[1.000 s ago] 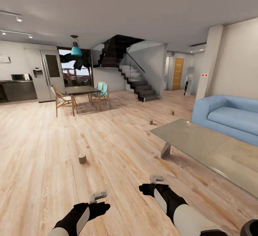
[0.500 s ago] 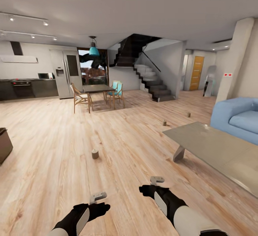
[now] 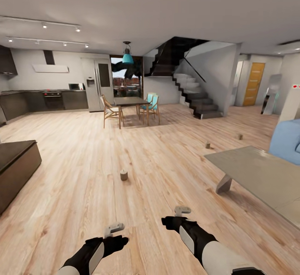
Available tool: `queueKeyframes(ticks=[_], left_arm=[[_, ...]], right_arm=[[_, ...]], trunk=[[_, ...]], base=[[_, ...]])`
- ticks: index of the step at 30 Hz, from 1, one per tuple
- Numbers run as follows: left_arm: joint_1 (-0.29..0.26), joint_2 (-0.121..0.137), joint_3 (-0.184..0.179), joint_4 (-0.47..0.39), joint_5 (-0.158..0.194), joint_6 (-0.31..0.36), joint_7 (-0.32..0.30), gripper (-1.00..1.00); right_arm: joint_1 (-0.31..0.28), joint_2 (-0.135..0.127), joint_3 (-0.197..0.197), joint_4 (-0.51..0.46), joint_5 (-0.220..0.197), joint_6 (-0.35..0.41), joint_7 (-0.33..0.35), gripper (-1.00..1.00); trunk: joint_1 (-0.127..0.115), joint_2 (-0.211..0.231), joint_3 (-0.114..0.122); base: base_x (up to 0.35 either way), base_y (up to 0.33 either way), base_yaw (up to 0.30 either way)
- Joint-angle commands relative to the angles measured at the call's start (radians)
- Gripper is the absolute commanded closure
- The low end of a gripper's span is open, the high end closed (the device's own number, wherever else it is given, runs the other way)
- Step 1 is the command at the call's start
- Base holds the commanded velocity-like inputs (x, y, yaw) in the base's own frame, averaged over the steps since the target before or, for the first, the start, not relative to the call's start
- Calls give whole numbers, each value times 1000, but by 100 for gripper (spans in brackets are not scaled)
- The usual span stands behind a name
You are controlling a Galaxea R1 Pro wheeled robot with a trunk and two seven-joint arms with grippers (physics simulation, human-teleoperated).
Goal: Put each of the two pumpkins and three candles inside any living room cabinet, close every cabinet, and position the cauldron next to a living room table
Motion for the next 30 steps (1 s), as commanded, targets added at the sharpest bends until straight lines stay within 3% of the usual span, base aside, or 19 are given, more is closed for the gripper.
queueKeyframes(ticks=[1, 22, 30], left_arm=[[0, -1, 6, -1, 5, 3, -3, -100], [-2, -1, 6, -1, 4, -8, -3, -100], [-2, -1, 6, -1, 4, -8, -3, -100]], right_arm=[[0, 0, 3, -2, -9, 6, 1, -100], [0, 1, 3, -1, -7, 5, 2, -100], [0, 1, 3, -1, -7, 5, 2, -100]], trunk=[[0, -1, -2], [0, -1, -16], [0, -1, -22]], base=[[0, -13, 271], [0, -3, 269], [0, -136, 268]])
